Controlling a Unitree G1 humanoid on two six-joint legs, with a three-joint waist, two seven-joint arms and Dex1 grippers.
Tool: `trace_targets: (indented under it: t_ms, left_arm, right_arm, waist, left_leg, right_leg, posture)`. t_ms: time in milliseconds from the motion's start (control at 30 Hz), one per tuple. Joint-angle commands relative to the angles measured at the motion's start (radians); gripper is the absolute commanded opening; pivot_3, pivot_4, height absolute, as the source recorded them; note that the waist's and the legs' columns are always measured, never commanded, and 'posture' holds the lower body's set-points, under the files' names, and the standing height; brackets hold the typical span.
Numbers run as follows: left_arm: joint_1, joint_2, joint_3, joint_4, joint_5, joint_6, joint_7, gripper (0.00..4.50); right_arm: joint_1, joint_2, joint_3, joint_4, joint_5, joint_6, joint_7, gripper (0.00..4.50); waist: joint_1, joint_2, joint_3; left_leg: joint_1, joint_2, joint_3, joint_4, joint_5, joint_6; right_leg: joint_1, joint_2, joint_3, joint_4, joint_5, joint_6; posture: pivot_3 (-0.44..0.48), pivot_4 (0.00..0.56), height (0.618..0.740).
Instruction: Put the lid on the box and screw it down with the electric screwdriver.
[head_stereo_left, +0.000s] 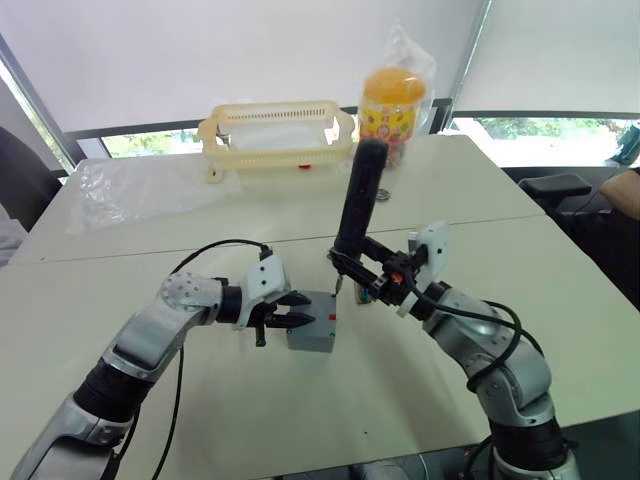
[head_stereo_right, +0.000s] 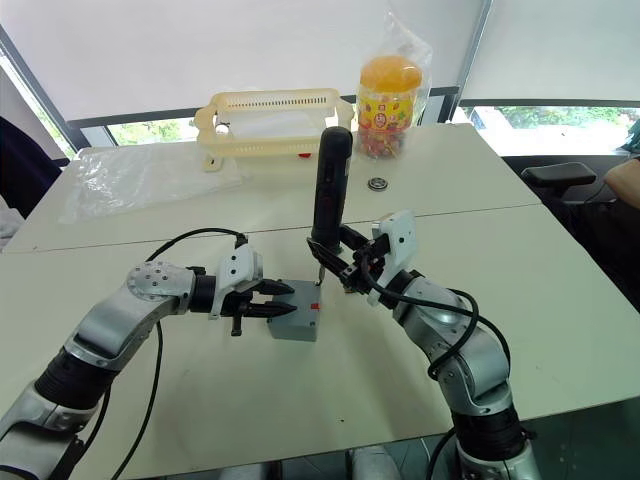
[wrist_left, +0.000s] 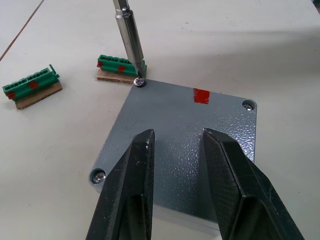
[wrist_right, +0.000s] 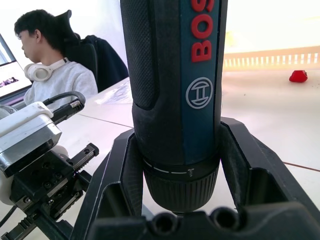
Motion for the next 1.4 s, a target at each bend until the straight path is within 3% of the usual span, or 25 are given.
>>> trace_targets:
  t_ms: [33, 1400]
  left_arm:
    - [0.016, 0.006, -0.028, 0.019, 0.031, 0.027, -0.005, 1.5]
    - [0.027, -0.014, -0.03, 0.036, 0.048, 0.015, 0.0, 1.5]
  right_arm:
    - [-0.036, 0.012, -0.011, -0.026, -0.001, -0.042, 0.007, 1.75]
    - [-0.06, 0.021, -0.014, -0.119, 0.023, 0.027, -0.035, 1.75]
  waist:
    - [0.0, 0.0, 0.0]
    - [0.0, 0.0, 0.0]
  left_leg:
    - [0.0, 0.0, 0.0, 0.0, 0.0, 0.0]
    - [0.001, 0.0, 0.0, 0.0, 0.0, 0.0]
  right_leg:
    - [0.0, 0.0, 0.0, 0.0, 0.0, 0.0]
    - [0.0, 0.0, 0.0, 0.0, 0.0, 0.0]
  posture:
    - [0.0, 0.15, 0.74]
    - [0.0, 0.15, 0.74]
